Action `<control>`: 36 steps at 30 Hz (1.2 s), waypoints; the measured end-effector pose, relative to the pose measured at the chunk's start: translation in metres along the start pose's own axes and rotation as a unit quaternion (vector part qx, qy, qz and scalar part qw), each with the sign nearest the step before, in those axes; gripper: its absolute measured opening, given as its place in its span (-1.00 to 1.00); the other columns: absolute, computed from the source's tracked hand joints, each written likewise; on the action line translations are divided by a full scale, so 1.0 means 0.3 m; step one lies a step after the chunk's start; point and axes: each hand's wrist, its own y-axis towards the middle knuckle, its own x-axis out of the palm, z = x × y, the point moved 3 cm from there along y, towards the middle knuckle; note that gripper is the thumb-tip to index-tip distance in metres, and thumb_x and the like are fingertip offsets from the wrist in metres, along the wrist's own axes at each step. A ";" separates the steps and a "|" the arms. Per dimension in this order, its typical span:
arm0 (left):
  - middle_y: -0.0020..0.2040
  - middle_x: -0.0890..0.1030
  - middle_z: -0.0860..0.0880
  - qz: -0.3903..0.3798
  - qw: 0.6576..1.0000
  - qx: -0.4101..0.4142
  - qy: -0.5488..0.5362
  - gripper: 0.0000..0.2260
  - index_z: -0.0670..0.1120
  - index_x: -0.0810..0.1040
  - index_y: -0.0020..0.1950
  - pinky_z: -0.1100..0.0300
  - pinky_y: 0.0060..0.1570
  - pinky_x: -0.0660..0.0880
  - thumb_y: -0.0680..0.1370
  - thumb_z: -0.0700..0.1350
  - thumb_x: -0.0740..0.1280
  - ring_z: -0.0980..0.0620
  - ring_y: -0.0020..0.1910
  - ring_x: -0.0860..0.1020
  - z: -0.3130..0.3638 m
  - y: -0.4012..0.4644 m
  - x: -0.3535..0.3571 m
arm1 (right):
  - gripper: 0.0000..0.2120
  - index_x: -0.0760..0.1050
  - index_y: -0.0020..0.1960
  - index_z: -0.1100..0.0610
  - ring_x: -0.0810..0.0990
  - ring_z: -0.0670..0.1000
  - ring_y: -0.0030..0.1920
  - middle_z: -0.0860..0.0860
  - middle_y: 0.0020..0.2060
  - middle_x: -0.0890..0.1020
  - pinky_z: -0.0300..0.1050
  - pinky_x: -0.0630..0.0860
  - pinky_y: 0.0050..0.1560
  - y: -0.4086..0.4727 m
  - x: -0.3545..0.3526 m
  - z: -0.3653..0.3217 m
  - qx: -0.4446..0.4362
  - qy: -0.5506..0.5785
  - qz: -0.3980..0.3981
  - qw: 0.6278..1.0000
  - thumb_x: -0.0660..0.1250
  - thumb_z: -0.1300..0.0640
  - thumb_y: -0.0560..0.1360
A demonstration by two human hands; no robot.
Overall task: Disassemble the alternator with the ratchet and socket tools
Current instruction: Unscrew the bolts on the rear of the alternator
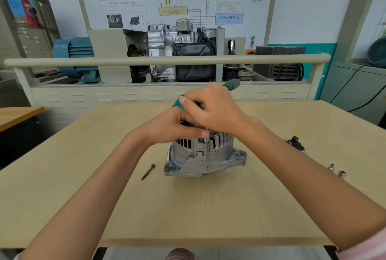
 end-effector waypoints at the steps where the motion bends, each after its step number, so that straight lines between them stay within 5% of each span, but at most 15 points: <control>1: -0.17 0.67 0.02 0.013 1.000 0.000 -0.004 -0.92 -0.13 0.65 -0.08 0.28 -0.05 0.52 0.44 -0.21 0.44 0.12 -0.10 0.61 -0.004 0.001 -0.001 | -0.64 0.30 -0.42 0.08 0.28 -0.09 -0.51 -0.10 -0.58 0.28 -0.10 0.22 -0.42 -0.003 0.004 -0.008 0.008 -0.057 -0.004 0.998 0.15 0.04 0.54; 4: -0.32 0.66 0.13 0.060 0.998 0.005 0.003 -0.78 0.14 0.67 -0.30 0.37 -0.17 0.50 0.39 -0.21 0.49 0.24 -0.27 0.59 -0.010 -0.001 0.002 | -0.65 0.26 -0.36 0.13 0.27 0.01 -0.48 -0.03 -0.52 0.25 -0.14 0.09 -0.48 -0.003 0.021 -0.014 0.096 -0.257 0.003 0.962 0.10 0.00 0.56; 7: -0.44 0.59 0.20 0.062 0.998 -0.003 0.030 -0.66 0.23 0.61 -0.43 0.45 -0.30 0.40 0.39 -0.20 0.48 0.31 -0.42 0.50 -0.005 0.003 0.009 | -0.66 0.19 -0.36 0.12 0.19 -0.02 -0.52 -0.02 -0.50 0.21 -0.17 0.01 -0.50 -0.003 0.022 -0.009 0.175 -0.296 0.015 0.939 0.11 0.04 0.56; 13: -0.15 0.68 0.01 0.068 0.997 -0.003 0.029 -0.84 -0.07 0.63 -0.04 0.18 -0.04 0.56 0.40 -0.20 0.48 0.07 -0.08 0.63 -0.005 0.004 -0.003 | -0.80 0.39 -0.17 0.18 0.44 0.08 -0.30 0.06 -0.32 0.49 -0.07 0.27 -0.32 -0.014 0.019 -0.037 0.060 -0.157 0.086 0.982 0.16 0.05 0.52; 17: -0.29 0.62 -0.14 0.079 0.996 0.016 0.042 -0.94 -0.09 0.63 -0.25 0.26 -0.24 0.46 0.40 -0.21 0.47 0.04 -0.31 0.52 -0.002 -0.004 -0.002 | -0.84 0.50 -0.21 0.26 0.46 0.10 -0.20 0.11 -0.28 0.53 -0.02 0.33 -0.10 -0.068 0.016 -0.016 0.067 -0.077 0.213 0.972 0.23 0.18 0.45; 20: -0.33 0.55 -0.18 0.068 0.996 0.026 0.047 -0.95 -0.20 0.60 -0.23 0.31 -0.28 0.38 0.42 -0.29 0.44 0.12 -0.35 0.43 -0.006 -0.001 -0.007 | -0.84 0.52 -0.14 0.22 0.48 0.07 -0.12 0.06 -0.22 0.56 -0.02 0.30 0.05 -0.098 0.056 -0.004 0.126 -0.064 0.197 0.970 0.22 0.14 0.45; 22: -0.32 0.56 -0.19 0.057 0.997 0.027 0.040 -0.96 -0.23 0.60 -0.21 0.33 -0.29 0.36 0.42 -0.29 0.43 0.12 -0.35 0.42 -0.004 0.001 -0.007 | -0.88 0.49 -0.15 0.22 0.46 0.03 -0.16 0.03 -0.24 0.53 -0.07 0.33 -0.01 -0.098 0.060 0.008 0.125 -0.003 0.193 0.973 0.23 0.17 0.44; 27: -0.40 0.57 0.16 0.035 0.999 0.023 0.018 -0.85 -0.03 0.61 -0.28 0.51 -0.31 0.36 0.43 -0.26 0.44 0.30 -0.38 0.48 -0.004 0.004 -0.002 | -0.84 0.44 -0.28 0.28 0.38 -0.06 -0.26 0.00 -0.35 0.45 -0.18 0.31 -0.16 -0.072 0.045 0.011 0.040 0.176 0.154 0.971 0.19 0.29 0.46; 30: -0.30 0.61 0.10 0.014 1.000 0.017 0.007 -0.98 -0.16 0.66 -0.15 0.48 -0.20 0.42 0.45 -0.23 0.43 0.26 -0.27 0.52 0.000 0.002 0.003 | -0.75 0.46 -0.34 0.29 0.39 -0.09 -0.31 0.01 -0.40 0.45 -0.24 0.33 -0.21 -0.071 0.041 0.008 0.028 0.277 0.161 0.947 0.12 0.34 0.46; 33: -0.17 0.66 -0.04 0.006 1.000 0.021 0.015 -0.88 -0.24 0.67 -0.05 0.44 -0.07 0.45 0.46 -0.22 0.42 0.19 -0.16 0.56 0.008 -0.002 0.003 | -0.73 0.47 -0.34 0.32 0.39 -0.07 -0.30 0.05 -0.40 0.46 -0.24 0.32 -0.19 -0.080 0.042 0.009 0.031 0.311 0.170 0.935 0.08 0.36 0.46; 36: -0.30 0.65 0.02 0.008 1.000 0.016 0.004 -0.88 -0.10 0.70 -0.17 0.47 -0.15 0.44 0.46 -0.28 0.41 0.26 -0.25 0.55 0.021 -0.008 0.007 | -0.74 0.47 -0.33 0.30 0.39 -0.03 -0.29 0.12 -0.39 0.47 -0.19 0.32 -0.18 -0.091 0.029 -0.005 0.032 0.275 0.176 0.945 0.09 0.36 0.46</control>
